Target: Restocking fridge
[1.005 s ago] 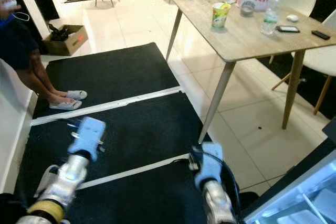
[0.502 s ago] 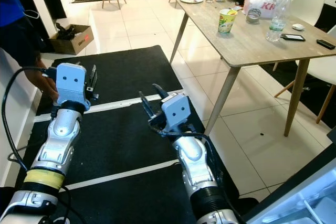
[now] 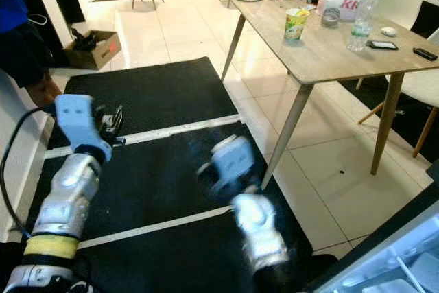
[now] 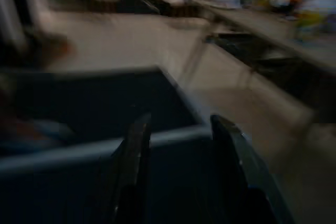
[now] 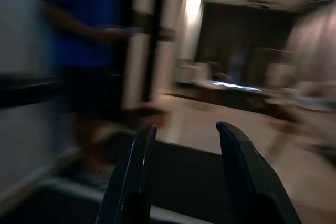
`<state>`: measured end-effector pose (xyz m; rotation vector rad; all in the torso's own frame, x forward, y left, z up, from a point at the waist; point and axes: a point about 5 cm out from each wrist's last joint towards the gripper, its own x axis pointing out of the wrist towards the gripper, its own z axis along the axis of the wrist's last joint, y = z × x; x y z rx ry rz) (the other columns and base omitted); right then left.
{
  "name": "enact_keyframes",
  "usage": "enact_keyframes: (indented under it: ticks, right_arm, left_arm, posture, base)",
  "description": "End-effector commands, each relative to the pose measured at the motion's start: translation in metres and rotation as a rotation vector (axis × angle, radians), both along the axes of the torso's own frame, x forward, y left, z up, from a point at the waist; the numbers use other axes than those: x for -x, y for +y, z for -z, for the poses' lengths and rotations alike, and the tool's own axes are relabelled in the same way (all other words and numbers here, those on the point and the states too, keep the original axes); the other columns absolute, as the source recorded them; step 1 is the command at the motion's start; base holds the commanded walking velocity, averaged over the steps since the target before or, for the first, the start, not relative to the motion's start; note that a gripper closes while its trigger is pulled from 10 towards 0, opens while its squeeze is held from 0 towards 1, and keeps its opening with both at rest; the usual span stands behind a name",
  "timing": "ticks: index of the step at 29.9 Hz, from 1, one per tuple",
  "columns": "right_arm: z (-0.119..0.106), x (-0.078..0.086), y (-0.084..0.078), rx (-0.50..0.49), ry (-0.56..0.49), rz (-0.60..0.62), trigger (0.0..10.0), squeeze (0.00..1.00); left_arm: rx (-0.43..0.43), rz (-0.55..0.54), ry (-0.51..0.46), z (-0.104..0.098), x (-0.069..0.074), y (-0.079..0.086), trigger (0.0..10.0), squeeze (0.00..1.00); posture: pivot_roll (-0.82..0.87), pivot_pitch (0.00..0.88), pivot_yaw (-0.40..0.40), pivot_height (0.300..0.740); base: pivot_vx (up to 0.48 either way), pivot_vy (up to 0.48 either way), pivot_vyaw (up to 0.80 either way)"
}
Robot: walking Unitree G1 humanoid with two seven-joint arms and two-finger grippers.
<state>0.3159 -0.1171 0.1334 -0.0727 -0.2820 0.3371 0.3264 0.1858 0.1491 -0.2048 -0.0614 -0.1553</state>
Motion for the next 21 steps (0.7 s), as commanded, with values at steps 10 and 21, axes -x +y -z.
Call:
enact_keyframes:
  ticks: [10, 21]
  right_arm:
    - [0.019, 0.002, -0.051, 0.058, 0.135, 0.070, 10.0, 0.00]
    - [0.011, -0.003, -0.100, 0.014, 0.160, 0.225, 10.0, 0.00]
  left_arm:
    - [-0.050, 0.169, 0.016, 0.008, -0.014, -0.026, 10.0, 0.00]
    - [-0.211, 0.142, 0.029, 0.016, -0.020, -0.040, 10.0, 0.00]
  posture:
    - [-0.02, 0.000, -0.003, 0.740]
    - [-0.05, 0.000, -0.009, 0.740]
  base:
    - [0.000, 0.000, 0.00]
    - [0.000, 0.000, 0.00]
